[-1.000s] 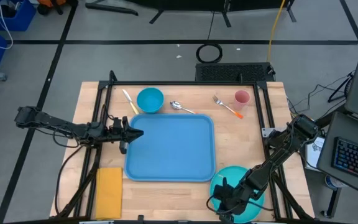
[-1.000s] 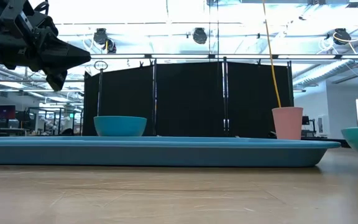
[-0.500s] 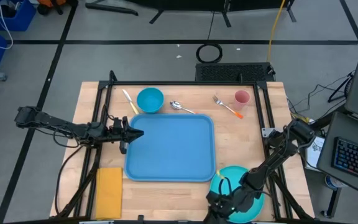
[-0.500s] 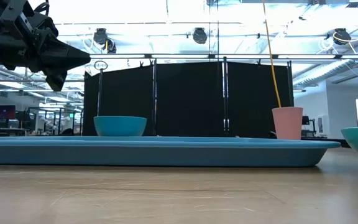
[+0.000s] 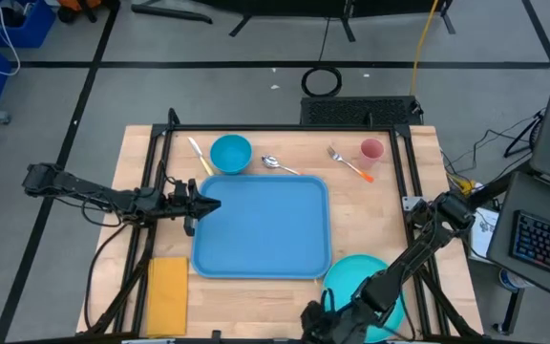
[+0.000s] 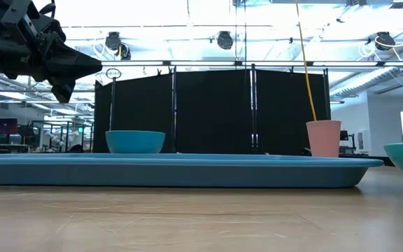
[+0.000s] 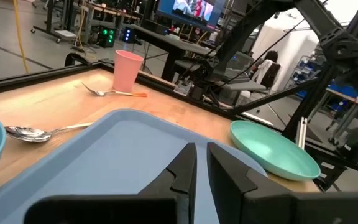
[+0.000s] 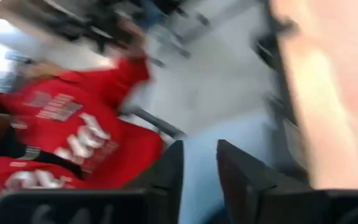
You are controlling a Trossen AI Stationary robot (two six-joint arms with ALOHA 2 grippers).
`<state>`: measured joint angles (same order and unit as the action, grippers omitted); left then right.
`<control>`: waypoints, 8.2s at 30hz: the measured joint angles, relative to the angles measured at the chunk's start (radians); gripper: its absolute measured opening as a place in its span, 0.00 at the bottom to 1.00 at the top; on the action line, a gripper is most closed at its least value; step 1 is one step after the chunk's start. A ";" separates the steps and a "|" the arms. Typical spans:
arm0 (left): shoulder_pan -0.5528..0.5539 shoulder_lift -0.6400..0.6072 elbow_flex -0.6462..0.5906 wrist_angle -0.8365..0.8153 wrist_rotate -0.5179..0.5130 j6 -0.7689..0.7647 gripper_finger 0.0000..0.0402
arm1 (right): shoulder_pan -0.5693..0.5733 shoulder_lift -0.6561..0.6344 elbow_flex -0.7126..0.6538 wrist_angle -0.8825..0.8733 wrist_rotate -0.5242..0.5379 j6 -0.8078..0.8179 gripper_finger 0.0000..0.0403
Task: Set up tray
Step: Put the green plate on the blue serving tray, then adjust the blue serving tray
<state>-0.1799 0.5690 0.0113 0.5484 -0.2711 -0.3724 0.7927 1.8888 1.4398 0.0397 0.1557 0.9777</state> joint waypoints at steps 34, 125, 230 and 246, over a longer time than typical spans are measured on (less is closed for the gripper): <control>0.000 0.000 0.000 -0.038 -0.012 -0.002 0.10 | -0.006 0.064 0.003 -0.688 -0.056 0.243 0.49; 0.000 0.000 0.000 -0.060 -0.019 -0.003 0.10 | -0.084 0.098 0.314 -1.433 0.241 -0.030 0.00; -0.234 0.000 0.000 0.089 0.088 -0.026 0.10 | -0.418 0.182 0.308 -0.888 0.019 -0.966 0.17; -0.261 0.000 0.000 0.089 0.060 -0.025 0.10 | -0.426 0.184 0.101 -0.778 -0.094 -0.867 0.01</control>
<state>-0.4408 0.5690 0.0109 0.6373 -0.2111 -0.3973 0.3667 2.0727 1.5403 -0.7387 0.0617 0.1106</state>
